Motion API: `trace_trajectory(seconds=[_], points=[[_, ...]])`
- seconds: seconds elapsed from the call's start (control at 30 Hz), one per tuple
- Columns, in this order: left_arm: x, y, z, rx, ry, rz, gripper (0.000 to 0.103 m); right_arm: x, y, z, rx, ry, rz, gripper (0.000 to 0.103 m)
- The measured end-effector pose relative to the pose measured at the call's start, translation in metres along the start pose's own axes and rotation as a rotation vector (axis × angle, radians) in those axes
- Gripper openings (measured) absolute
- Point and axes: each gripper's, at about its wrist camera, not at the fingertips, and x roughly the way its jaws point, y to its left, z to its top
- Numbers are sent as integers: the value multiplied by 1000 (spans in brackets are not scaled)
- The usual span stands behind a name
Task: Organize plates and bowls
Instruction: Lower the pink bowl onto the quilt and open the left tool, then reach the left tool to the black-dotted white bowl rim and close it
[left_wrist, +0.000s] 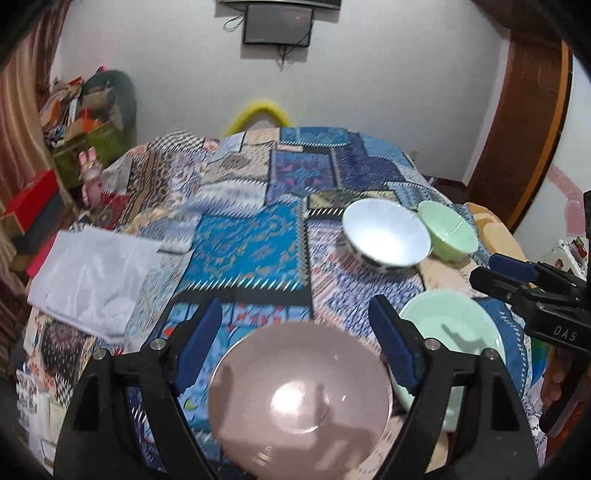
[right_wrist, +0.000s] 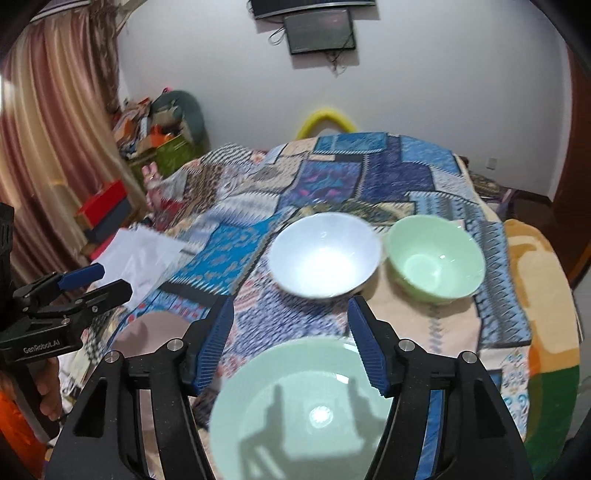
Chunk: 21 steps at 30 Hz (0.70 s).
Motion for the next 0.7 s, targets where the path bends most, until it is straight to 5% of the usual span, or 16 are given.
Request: trace_trajectory(seconds=[0.5, 0.7], points=[[78, -24, 42, -17, 87, -59, 82, 59, -45, 5, 57, 72, -28, 60], [122, -29, 48, 17, 136, -42, 82, 92, -56, 8, 72, 134, -13, 44]])
